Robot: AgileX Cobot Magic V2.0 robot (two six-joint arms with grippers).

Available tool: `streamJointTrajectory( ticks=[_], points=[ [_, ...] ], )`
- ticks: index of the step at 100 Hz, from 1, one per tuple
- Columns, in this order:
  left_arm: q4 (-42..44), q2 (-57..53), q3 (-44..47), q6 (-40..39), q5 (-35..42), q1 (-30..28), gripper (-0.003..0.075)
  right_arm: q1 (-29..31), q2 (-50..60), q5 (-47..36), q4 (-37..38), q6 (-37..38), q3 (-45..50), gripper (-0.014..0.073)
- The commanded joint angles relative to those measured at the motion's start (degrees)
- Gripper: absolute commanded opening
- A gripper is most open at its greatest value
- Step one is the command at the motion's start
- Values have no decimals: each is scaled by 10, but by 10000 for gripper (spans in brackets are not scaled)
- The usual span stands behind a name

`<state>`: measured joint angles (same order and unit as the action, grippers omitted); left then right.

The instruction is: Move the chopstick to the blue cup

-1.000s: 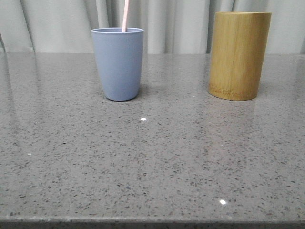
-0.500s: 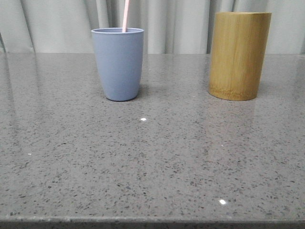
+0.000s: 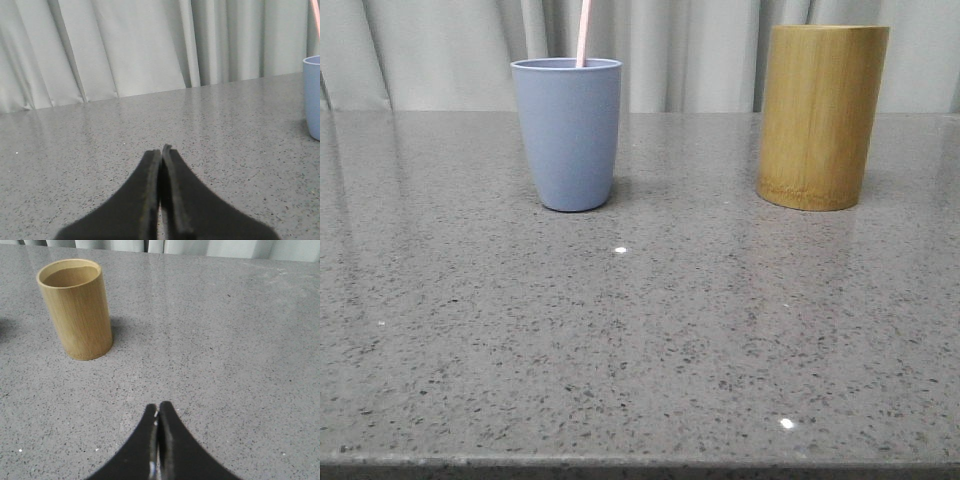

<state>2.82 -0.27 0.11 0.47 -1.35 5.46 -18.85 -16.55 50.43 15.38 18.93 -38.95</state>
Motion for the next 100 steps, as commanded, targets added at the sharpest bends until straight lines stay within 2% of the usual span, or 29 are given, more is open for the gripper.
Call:
streamJointTrajectory(
  ticks=[1,78,100],
  points=[
    [0,-19,5,-5,52,-2,-19,2,-6,-40,16,0,-11,-67],
    [0,-19,5,-5,52,-2,-19,3,-2,-41,27,0,-10,-67],
    [0,-19,5,-5,52,-2,-19,30,58,-75,40,-5,42,-67]
  ],
)
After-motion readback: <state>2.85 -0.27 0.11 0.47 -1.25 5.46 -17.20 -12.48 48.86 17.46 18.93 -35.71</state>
